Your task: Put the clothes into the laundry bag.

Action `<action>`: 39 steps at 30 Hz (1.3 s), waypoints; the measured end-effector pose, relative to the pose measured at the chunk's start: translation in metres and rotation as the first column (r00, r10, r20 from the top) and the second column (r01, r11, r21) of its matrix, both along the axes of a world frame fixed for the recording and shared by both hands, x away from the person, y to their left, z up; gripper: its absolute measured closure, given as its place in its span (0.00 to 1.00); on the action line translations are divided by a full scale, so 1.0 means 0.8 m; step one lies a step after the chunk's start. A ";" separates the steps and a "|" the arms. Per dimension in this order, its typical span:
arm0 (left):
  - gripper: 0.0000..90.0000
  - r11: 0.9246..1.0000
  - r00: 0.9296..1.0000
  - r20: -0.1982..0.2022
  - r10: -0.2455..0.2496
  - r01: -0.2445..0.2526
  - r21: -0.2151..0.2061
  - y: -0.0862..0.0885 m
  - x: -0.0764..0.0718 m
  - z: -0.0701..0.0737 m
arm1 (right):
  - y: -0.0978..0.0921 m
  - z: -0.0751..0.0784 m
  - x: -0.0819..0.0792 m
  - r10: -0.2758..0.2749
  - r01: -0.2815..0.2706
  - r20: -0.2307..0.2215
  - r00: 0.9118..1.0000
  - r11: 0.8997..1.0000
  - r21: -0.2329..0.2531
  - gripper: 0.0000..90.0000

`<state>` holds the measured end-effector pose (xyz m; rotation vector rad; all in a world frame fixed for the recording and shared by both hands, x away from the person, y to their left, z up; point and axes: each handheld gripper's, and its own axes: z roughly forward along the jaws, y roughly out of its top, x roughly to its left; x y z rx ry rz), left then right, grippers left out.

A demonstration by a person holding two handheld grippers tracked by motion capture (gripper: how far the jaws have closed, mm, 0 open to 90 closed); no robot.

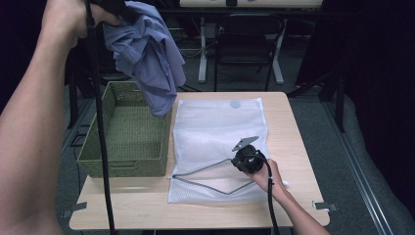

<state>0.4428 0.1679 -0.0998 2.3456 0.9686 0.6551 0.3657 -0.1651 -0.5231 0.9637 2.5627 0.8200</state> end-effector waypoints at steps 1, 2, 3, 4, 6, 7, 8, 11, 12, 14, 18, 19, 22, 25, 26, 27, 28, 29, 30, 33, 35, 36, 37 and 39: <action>0.94 1.000 1.000 0.000 -0.007 0.007 -0.007 -0.004 -0.001 0.000 | 0.000 0.000 0.000 0.000 0.000 0.001 1.000 1.000 0.000 0.98; 0.94 1.000 1.000 -0.001 -0.017 0.017 -0.010 -0.007 -0.001 0.001 | 0.000 0.000 0.000 -0.001 0.001 0.001 1.000 1.000 0.000 0.98; 0.94 1.000 1.000 -0.002 -0.029 0.029 -0.010 -0.011 -0.002 0.001 | 0.000 0.000 0.000 -0.001 0.001 0.001 1.000 1.000 0.000 0.98; 0.94 0.999 0.999 -0.005 -0.040 0.040 -0.007 -0.014 -0.002 0.000 | 0.000 0.000 0.000 0.000 0.000 0.002 1.000 1.000 0.001 0.98; 0.94 0.999 0.999 -0.008 -0.053 0.053 -0.011 -0.021 -0.002 -0.001 | 0.000 0.001 0.000 0.000 0.000 0.003 1.000 1.000 0.000 0.98; 0.94 0.998 0.998 -0.010 -0.062 0.061 -0.017 -0.025 -0.002 -0.002 | 0.000 0.000 0.000 0.000 0.000 0.003 1.000 1.000 0.001 0.98; 0.94 0.997 0.997 -0.014 -0.074 0.074 -0.024 -0.027 -0.002 -0.003 | 0.000 0.000 0.000 0.001 -0.001 0.002 1.000 1.000 0.000 0.98; 0.94 0.995 0.995 -0.031 -0.098 0.097 -0.033 -0.036 0.000 -0.010 | 0.000 0.000 0.000 0.003 -0.003 0.005 1.000 1.000 0.000 0.98; 0.94 0.994 0.994 -0.036 -0.105 0.104 -0.031 -0.039 0.000 -0.012 | 0.000 0.001 -0.001 0.002 -0.002 0.005 1.000 1.000 0.001 0.98; 0.94 0.992 0.991 -0.048 -0.124 0.122 -0.036 -0.045 0.002 -0.020 | 0.000 0.001 -0.001 0.003 -0.003 0.005 1.000 1.000 0.000 0.98; 0.94 0.988 0.984 -0.087 -0.155 0.153 -0.032 -0.055 0.006 -0.040 | 0.000 0.001 -0.001 0.005 -0.005 0.005 1.000 1.000 0.000 0.98; 0.94 0.987 0.982 -0.097 -0.161 0.158 -0.034 -0.057 0.007 -0.046 | 0.000 0.001 -0.001 0.004 -0.004 0.006 1.000 1.000 0.000 0.98; 0.94 0.983 0.976 -0.122 -0.183 0.181 -0.021 -0.061 0.010 -0.061 | 0.000 0.001 -0.001 0.004 -0.004 0.006 1.000 1.000 0.000 0.98; 0.94 0.980 0.969 -0.146 -0.197 0.197 -0.020 -0.062 0.012 -0.075 | 0.000 0.001 -0.001 0.004 -0.004 0.007 1.000 1.000 -0.001 0.98; 0.94 0.979 0.967 -0.154 -0.203 0.202 -0.022 -0.061 0.013 -0.079 | 0.000 0.001 -0.001 0.004 -0.004 0.006 1.000 1.000 -0.001 0.98; 0.94 0.978 0.965 -0.160 -0.207 0.206 -0.021 -0.061 0.012 -0.083 | 0.000 0.001 -0.001 0.005 -0.005 0.007 1.000 1.000 -0.001 0.98; 0.94 0.978 0.963 -0.167 -0.210 0.210 -0.021 -0.060 0.012 -0.086 | 0.000 0.001 -0.001 0.005 -0.005 0.006 1.000 1.000 -0.001 0.98; 0.94 0.977 0.962 -0.174 -0.213 0.212 -0.022 -0.060 0.012 -0.089 | 0.000 0.001 -0.001 0.001 -0.001 0.006 1.000 1.000 -0.001 0.98; 0.94 0.976 0.960 -0.179 -0.217 0.216 -0.023 -0.059 0.011 -0.092 | 0.000 0.001 -0.001 0.001 -0.001 0.006 1.000 1.000 -0.001 0.98; 0.94 0.973 0.954 -0.192 -0.230 0.229 -0.025 -0.055 0.009 -0.098 | 0.000 0.001 -0.001 0.004 -0.004 0.008 1.000 1.000 -0.003 0.98; 0.94 0.972 0.952 -0.196 -0.236 0.235 -0.029 -0.053 0.006 -0.101 | 0.001 0.001 -0.001 -0.003 0.003 0.004 1.000 1.000 -0.002 0.98; 0.94 0.970 0.949 -0.203 -0.240 0.239 -0.031 -0.052 0.005 -0.102 | 0.001 0.001 -0.001 0.003 -0.003 0.004 1.000 1.000 0.000 0.98; 0.94 0.969 0.948 -0.201 -0.246 0.245 -0.031 -0.051 0.003 -0.103 | 0.001 0.001 -0.001 0.005 -0.005 0.007 1.000 1.000 -0.002 0.98; 0.94 0.967 0.945 -0.208 -0.254 0.252 -0.035 -0.049 0.000 -0.104 | 0.001 0.001 -0.001 -0.004 0.004 0.003 1.000 1.000 0.000 0.98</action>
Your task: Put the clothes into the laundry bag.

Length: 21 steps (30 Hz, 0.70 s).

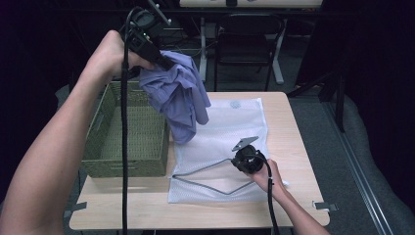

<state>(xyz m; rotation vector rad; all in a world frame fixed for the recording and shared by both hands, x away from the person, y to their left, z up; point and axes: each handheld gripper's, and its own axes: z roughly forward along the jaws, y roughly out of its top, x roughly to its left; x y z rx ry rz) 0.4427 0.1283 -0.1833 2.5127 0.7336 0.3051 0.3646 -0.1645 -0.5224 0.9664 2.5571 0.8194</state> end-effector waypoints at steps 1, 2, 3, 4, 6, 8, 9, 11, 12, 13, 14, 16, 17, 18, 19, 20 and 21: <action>0.94 1.000 1.000 -0.003 -0.008 0.008 0.002 0.001 -0.001 0.000 | 0.000 0.000 0.001 0.006 -0.006 0.006 1.000 1.000 -0.003 0.98; 0.94 1.000 1.000 -0.007 -0.012 0.012 -0.001 0.001 -0.003 -0.001 | 0.000 0.000 0.001 0.005 -0.005 0.008 1.000 1.000 -0.004 0.98; 0.94 1.000 1.000 -0.013 -0.021 0.020 -0.003 0.001 -0.005 -0.002 | 0.000 0.000 0.001 0.005 -0.005 0.008 1.000 1.000 -0.003 0.98; 0.94 1.000 0.999 -0.018 -0.028 0.028 0.001 0.000 -0.007 -0.004 | 0.000 0.000 0.000 0.005 -0.005 0.004 1.000 1.000 0.001 0.98; 0.94 0.999 0.999 -0.023 -0.037 0.037 0.002 0.000 -0.011 -0.007 | 0.000 0.000 0.000 -0.009 0.009 -0.003 1.000 1.000 0.007 0.98; 0.94 0.999 0.998 -0.028 -0.049 0.049 0.001 -0.001 -0.014 -0.008 | 0.000 0.001 0.000 -0.005 0.005 0.002 1.000 1.000 0.005 0.98; 0.94 0.998 0.998 -0.030 -0.055 0.055 0.005 -0.001 -0.016 -0.009 | 0.000 0.001 0.000 -0.008 0.008 0.001 1.000 1.000 0.006 0.98; 0.94 0.998 0.997 -0.036 -0.066 0.067 0.005 -0.003 -0.019 -0.012 | 0.000 0.001 0.000 -0.008 0.008 0.000 1.000 1.000 0.006 0.98; 0.94 0.997 0.997 -0.040 -0.072 0.072 0.006 -0.003 -0.020 -0.013 | 0.000 0.001 0.000 -0.008 0.008 0.000 1.000 1.000 0.007 0.98; 0.94 0.997 0.996 -0.048 -0.076 0.077 0.007 -0.004 -0.022 -0.015 | 0.000 0.001 0.000 -0.008 0.008 0.001 1.000 1.000 0.006 0.98; 0.94 0.996 0.995 -0.050 -0.088 0.089 0.011 -0.005 -0.023 -0.017 | -0.001 0.001 0.000 -0.002 0.002 0.001 1.000 1.000 0.008 0.98; 0.94 0.995 0.993 -0.063 -0.100 0.101 0.011 -0.008 -0.027 -0.022 | -0.001 0.002 0.001 -0.003 0.003 0.001 1.000 1.000 0.011 0.98; 0.94 0.994 0.992 -0.068 -0.108 0.110 0.018 -0.009 -0.028 -0.026 | -0.001 0.002 0.001 -0.004 0.004 0.000 1.000 1.000 0.013 0.98; 0.94 0.994 0.991 -0.075 -0.109 0.111 0.019 -0.010 -0.030 -0.030 | -0.001 0.002 0.000 -0.007 0.007 -0.006 1.000 1.000 0.020 0.98; 0.94 0.993 0.990 -0.081 -0.117 0.119 0.022 -0.012 -0.031 -0.034 | -0.001 0.002 0.000 -0.007 0.007 -0.004 1.000 1.000 0.017 0.98; 0.94 0.991 0.988 -0.090 -0.127 0.130 0.027 -0.013 -0.032 -0.038 | -0.001 0.002 0.000 -0.008 0.008 -0.003 1.000 1.000 0.015 0.98; 0.94 0.990 0.986 -0.096 -0.134 0.138 0.032 -0.014 -0.033 -0.042 | -0.001 0.002 0.000 -0.008 0.008 -0.003 1.000 1.000 0.016 0.98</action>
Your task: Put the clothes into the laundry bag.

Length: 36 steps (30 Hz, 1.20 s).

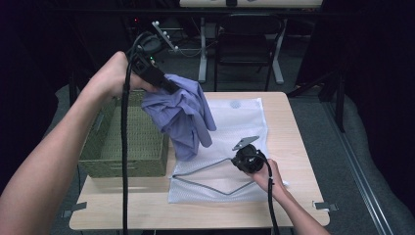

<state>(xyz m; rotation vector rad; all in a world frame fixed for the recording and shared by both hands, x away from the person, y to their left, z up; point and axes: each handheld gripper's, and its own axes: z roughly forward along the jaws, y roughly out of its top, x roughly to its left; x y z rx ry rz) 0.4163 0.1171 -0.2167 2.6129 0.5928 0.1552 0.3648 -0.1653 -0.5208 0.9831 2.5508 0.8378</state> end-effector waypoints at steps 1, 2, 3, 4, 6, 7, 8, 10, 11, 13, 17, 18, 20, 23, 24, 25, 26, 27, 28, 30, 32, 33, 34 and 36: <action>0.94 1.000 1.000 -0.004 -0.006 0.006 0.002 -0.001 -0.001 -0.005 | 0.000 0.000 0.000 0.001 -0.001 0.001 1.000 1.000 -0.001 0.98; 0.94 1.000 1.000 -0.012 -0.014 0.014 0.007 -0.003 -0.002 -0.009 | 0.000 0.000 0.000 0.000 0.000 0.001 1.000 1.000 -0.002 0.98; 0.94 1.000 1.000 -0.017 -0.027 0.027 0.012 -0.004 -0.003 -0.014 | 0.000 0.000 0.000 -0.002 0.002 0.002 1.000 1.000 -0.001 0.98; 0.94 0.999 0.999 -0.022 -0.032 0.033 0.013 -0.005 -0.004 -0.018 | 0.000 0.000 0.000 -0.002 0.002 0.002 1.000 1.000 -0.001 0.98; 0.94 0.999 0.998 -0.038 -0.043 0.044 0.018 -0.007 -0.007 -0.028 | 0.000 0.000 0.000 -0.003 0.003 0.001 1.000 1.000 -0.001 0.98; 0.94 0.998 0.998 -0.042 -0.052 0.053 0.019 -0.008 -0.007 -0.032 | 0.000 0.000 0.000 -0.003 0.003 0.001 1.000 1.000 -0.001 0.98; 0.93 0.998 0.997 -0.053 -0.059 0.060 0.020 -0.009 -0.008 -0.038 | 0.000 0.000 0.000 -0.003 0.003 0.001 1.000 1.000 -0.002 0.98; 0.93 0.997 0.996 -0.064 -0.067 0.068 0.024 -0.010 -0.009 -0.047 | 0.001 0.000 0.000 -0.005 0.005 -0.001 1.000 1.000 -0.002 0.98; 0.93 0.997 0.995 -0.070 -0.072 0.074 0.025 -0.011 -0.010 -0.053 | 0.001 0.000 -0.001 -0.008 0.008 -0.002 1.000 1.000 -0.001 0.98; 0.93 0.996 0.993 -0.089 -0.080 0.082 0.026 -0.012 -0.011 -0.063 | 0.001 0.000 -0.001 -0.006 0.006 -0.001 1.000 1.000 0.000 0.98; 0.93 0.995 0.989 -0.114 -0.096 0.099 0.020 -0.015 -0.012 -0.085 | 0.000 0.000 0.000 -0.002 0.002 -0.002 1.000 1.000 0.003 0.98; 0.93 0.995 0.988 -0.122 -0.099 0.102 0.015 -0.015 -0.012 -0.091 | 0.000 0.000 0.000 -0.002 0.002 -0.001 1.000 1.000 0.000 0.98; 0.93 0.993 0.984 -0.140 -0.108 0.112 0.020 -0.018 -0.012 -0.101 | 0.000 0.000 0.000 -0.003 0.003 -0.002 1.000 1.000 0.001 0.98; 0.93 0.992 0.980 -0.162 -0.116 0.123 0.035 -0.022 -0.014 -0.118 | 0.001 0.000 -0.001 -0.008 0.008 -0.006 1.000 1.000 0.002 0.98; 0.93 0.991 0.979 -0.167 -0.121 0.129 0.042 -0.024 -0.014 -0.123 | 0.001 0.001 -0.001 0.001 -0.001 -0.002 1.000 1.000 -0.001 0.98; 0.93 0.990 0.977 -0.175 -0.123 0.132 0.045 -0.025 -0.014 -0.128 | 0.001 0.000 -0.001 0.000 0.000 -0.002 1.000 1.000 0.000 0.98; 0.93 0.989 0.975 -0.185 -0.125 0.136 0.050 -0.026 -0.014 -0.134 | 0.001 0.001 -0.001 0.001 -0.001 -0.004 1.000 1.000 0.001 0.98; 0.93 0.990 0.975 -0.187 -0.123 0.135 0.050 -0.026 -0.014 -0.140 | 0.001 0.000 -0.001 0.001 -0.001 -0.006 1.000 1.000 0.002 0.98; 0.93 0.989 0.973 -0.195 -0.125 0.138 0.055 -0.027 -0.014 -0.146 | 0.001 0.000 -0.001 0.002 -0.002 -0.007 1.000 1.000 0.002 0.98; 0.93 0.989 0.970 -0.211 -0.124 0.138 0.055 -0.029 -0.013 -0.158 | 0.001 0.000 0.000 0.004 -0.004 -0.001 1.000 1.000 -0.004 0.98; 0.93 0.988 0.967 -0.220 -0.127 0.143 0.060 -0.030 -0.013 -0.170 | 0.001 0.000 0.000 0.007 -0.007 0.001 1.000 1.000 -0.004 0.98; 0.92 0.989 0.966 -0.225 -0.124 0.140 0.055 -0.031 -0.013 -0.176 | 0.001 0.000 0.000 0.007 -0.007 0.001 1.000 1.000 -0.003 0.98; 0.92 0.988 0.964 -0.233 -0.127 0.144 0.058 -0.032 -0.013 -0.182 | 0.001 0.000 -0.001 0.007 -0.007 0.000 1.000 1.000 -0.002 0.98; 0.92 0.989 0.964 -0.233 -0.127 0.142 0.048 -0.035 -0.013 -0.193 | 0.002 0.000 0.000 0.009 -0.009 -0.001 1.000 1.000 -0.003 0.98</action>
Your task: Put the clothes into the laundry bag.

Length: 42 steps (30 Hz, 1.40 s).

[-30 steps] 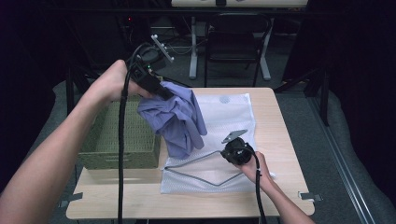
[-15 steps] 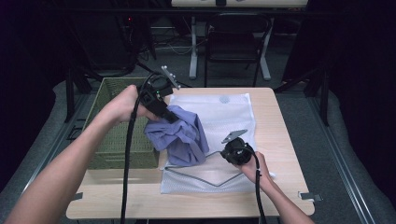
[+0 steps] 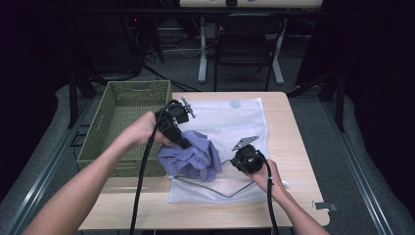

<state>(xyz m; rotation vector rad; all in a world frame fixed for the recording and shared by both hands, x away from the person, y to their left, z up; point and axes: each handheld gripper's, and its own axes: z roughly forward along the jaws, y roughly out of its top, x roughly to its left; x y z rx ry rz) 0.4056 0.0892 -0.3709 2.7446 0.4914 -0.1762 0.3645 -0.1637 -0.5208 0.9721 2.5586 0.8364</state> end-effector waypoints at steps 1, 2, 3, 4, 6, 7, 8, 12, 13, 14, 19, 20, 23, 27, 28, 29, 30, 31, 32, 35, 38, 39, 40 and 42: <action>0.92 1.000 1.000 -0.006 0.000 0.000 -0.002 -0.002 0.000 -0.005 | 0.000 0.000 0.000 -0.001 0.001 -0.002 1.000 1.000 0.000 0.98; 0.92 1.000 1.000 -0.008 -0.002 0.002 -0.003 -0.004 -0.001 -0.011 | 0.001 0.000 0.000 -0.001 0.001 -0.002 1.000 1.000 0.001 0.98; 0.92 1.000 1.000 -0.011 -0.005 0.005 0.005 -0.007 -0.001 -0.016 | 0.001 0.000 0.000 -0.003 0.003 -0.002 1.000 1.000 0.002 0.98; 0.92 1.000 1.000 -0.012 0.000 0.000 0.009 -0.010 -0.003 -0.023 | 0.001 0.000 -0.001 -0.004 0.004 -0.004 1.000 1.000 0.002 0.98; 0.91 1.000 1.000 -0.020 -0.004 0.004 0.013 -0.016 -0.004 -0.035 | 0.001 0.000 -0.001 -0.004 0.004 -0.003 1.000 1.000 0.003 0.98; 0.91 1.000 1.000 -0.018 0.002 -0.002 0.014 -0.020 -0.006 -0.042 | 0.001 0.000 -0.001 -0.002 0.002 -0.003 1.000 1.000 0.002 0.98; 0.91 1.000 1.000 -0.019 0.001 0.000 0.019 -0.023 -0.006 -0.049 | 0.001 0.000 -0.001 -0.003 0.003 -0.004 1.000 1.000 0.005 0.98; 0.89 1.000 0.999 -0.034 0.006 -0.005 0.018 -0.033 -0.010 -0.080 | 0.001 0.000 -0.001 -0.003 0.003 -0.007 1.000 1.000 0.006 0.98; 0.89 1.000 0.999 -0.032 0.016 -0.016 0.006 -0.034 -0.011 -0.087 | 0.001 0.000 -0.001 -0.005 0.005 -0.005 1.000 1.000 0.003 0.98; 0.89 1.000 0.999 -0.038 0.022 -0.022 -0.006 -0.035 -0.011 -0.094 | 0.001 0.000 -0.001 -0.003 0.003 -0.005 1.000 1.000 0.004 0.98; 0.85 0.998 0.998 -0.019 0.051 -0.052 -0.029 -0.043 -0.018 -0.132 | 0.002 -0.001 -0.001 -0.004 0.005 -0.011 1.000 1.000 0.004 0.98; 0.82 0.997 0.998 -0.014 0.065 -0.066 -0.027 -0.044 -0.020 -0.141 | 0.002 -0.001 -0.001 -0.005 0.005 -0.011 1.000 1.000 0.005 0.98; 0.70 0.996 0.996 0.018 0.087 -0.087 -0.019 -0.044 -0.024 -0.157 | 0.003 -0.001 -0.002 -0.001 0.001 -0.012 1.000 1.000 0.003 0.98; 0.59 0.993 0.993 0.037 0.111 -0.109 -0.043 -0.041 -0.029 -0.167 | 0.003 -0.001 -0.001 0.001 -0.001 -0.014 1.000 1.000 0.002 0.98; 0.58 0.992 0.992 0.031 0.121 -0.120 -0.051 -0.039 -0.029 -0.168 | 0.003 -0.002 -0.001 0.001 -0.001 -0.015 1.000 1.000 0.002 0.98; 0.56 0.990 0.991 0.028 0.129 -0.128 -0.053 -0.038 -0.029 -0.170 | 0.003 -0.002 -0.001 0.002 -0.002 -0.014 1.000 1.000 0.001 0.98; 0.55 0.990 0.991 0.028 0.129 -0.128 -0.053 -0.038 -0.029 -0.170 | 0.003 -0.002 -0.001 0.002 -0.002 -0.014 1.000 1.000 0.001 0.98; 0.54 0.990 0.991 0.031 0.133 -0.131 -0.055 -0.037 -0.028 -0.172 | 0.004 -0.002 -0.001 0.001 -0.001 -0.014 1.000 1.000 0.002 0.98; 0.54 0.989 0.990 0.030 0.141 -0.139 -0.054 -0.036 -0.028 -0.175 | 0.004 -0.002 -0.001 0.001 -0.001 -0.014 1.000 1.000 0.002 0.98; 0.52 0.990 0.989 0.031 0.143 -0.143 -0.021 -0.037 -0.028 -0.186 | 0.004 -0.002 -0.001 0.003 -0.002 -0.017 1.000 1.000 0.003 0.98; 0.47 0.988 0.987 0.049 0.152 -0.151 -0.022 -0.038 -0.029 -0.183 | 0.004 -0.001 -0.001 0.002 -0.002 -0.016 1.000 1.000 0.003 0.98; 0.44 0.988 0.987 0.056 0.151 -0.150 -0.021 -0.038 -0.030 -0.179 | 0.004 -0.001 -0.001 0.002 -0.002 -0.016 1.000 1.000 0.005 0.98; 0.39 0.989 0.986 0.074 0.150 -0.149 -0.027 -0.039 -0.031 -0.174 | 0.004 -0.001 -0.001 0.002 -0.002 -0.016 1.000 1.000 0.005 0.98; 0.32 0.987 0.983 0.094 0.157 -0.152 -0.059 -0.039 -0.035 -0.158 | 0.003 -0.001 -0.001 0.001 -0.001 -0.016 1.000 1.000 0.003 0.98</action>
